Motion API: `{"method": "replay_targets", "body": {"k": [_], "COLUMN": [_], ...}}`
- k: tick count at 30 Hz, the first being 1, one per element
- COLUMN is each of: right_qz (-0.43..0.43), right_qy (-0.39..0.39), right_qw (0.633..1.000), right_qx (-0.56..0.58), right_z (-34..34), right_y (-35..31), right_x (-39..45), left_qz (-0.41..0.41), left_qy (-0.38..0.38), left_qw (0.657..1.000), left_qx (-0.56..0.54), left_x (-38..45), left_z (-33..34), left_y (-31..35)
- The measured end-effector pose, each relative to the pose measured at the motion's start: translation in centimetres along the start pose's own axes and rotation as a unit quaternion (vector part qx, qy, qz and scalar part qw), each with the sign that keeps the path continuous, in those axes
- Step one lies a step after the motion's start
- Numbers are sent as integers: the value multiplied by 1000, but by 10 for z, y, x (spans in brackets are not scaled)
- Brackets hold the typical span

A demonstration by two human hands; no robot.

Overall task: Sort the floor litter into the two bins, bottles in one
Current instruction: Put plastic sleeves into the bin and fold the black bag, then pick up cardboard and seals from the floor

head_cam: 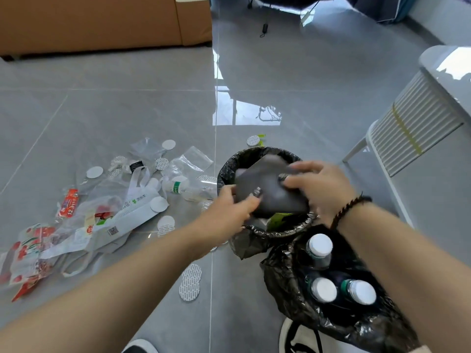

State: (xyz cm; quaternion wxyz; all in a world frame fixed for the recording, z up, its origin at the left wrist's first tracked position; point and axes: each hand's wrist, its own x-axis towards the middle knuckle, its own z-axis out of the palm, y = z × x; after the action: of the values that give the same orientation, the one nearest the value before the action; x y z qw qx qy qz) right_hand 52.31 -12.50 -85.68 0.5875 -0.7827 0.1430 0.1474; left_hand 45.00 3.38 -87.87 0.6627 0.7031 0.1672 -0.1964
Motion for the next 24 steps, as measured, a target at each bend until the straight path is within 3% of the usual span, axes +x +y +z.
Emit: {"method": "replay_targets", "body": {"k": [2, 5, 6, 8, 11, 19, 24], "right_qz": [-49, -53, -47, -26, -8, -42, -16], "right_qy": [78, 111, 111, 94, 59, -20, -48], "right_qw": [991, 981, 979, 976, 964, 925, 895], "right_qx": [-94, -153, -166, -194, -261, -377, -444], "right_z": [-12, -7, 3, 28, 60, 94, 133], "right_y": [-19, -32, -30, -22, 5, 57, 85], "right_x": [29, 62, 70, 79, 80, 89, 103], "left_qz": [38, 55, 37, -5, -53, -47, -55], "left_qy": [9, -58, -82, -113, -141, -168, -171], "left_qw": [969, 828, 790, 754, 730, 716, 741], "left_qx": [242, 555, 606, 647, 667, 676, 647], "left_x": [10, 19, 21, 21, 18, 17, 21], "left_z": [3, 3, 3, 7, 11, 2, 3], "left_y": [-13, -35, -39, -44, -48, -54, -48]}}
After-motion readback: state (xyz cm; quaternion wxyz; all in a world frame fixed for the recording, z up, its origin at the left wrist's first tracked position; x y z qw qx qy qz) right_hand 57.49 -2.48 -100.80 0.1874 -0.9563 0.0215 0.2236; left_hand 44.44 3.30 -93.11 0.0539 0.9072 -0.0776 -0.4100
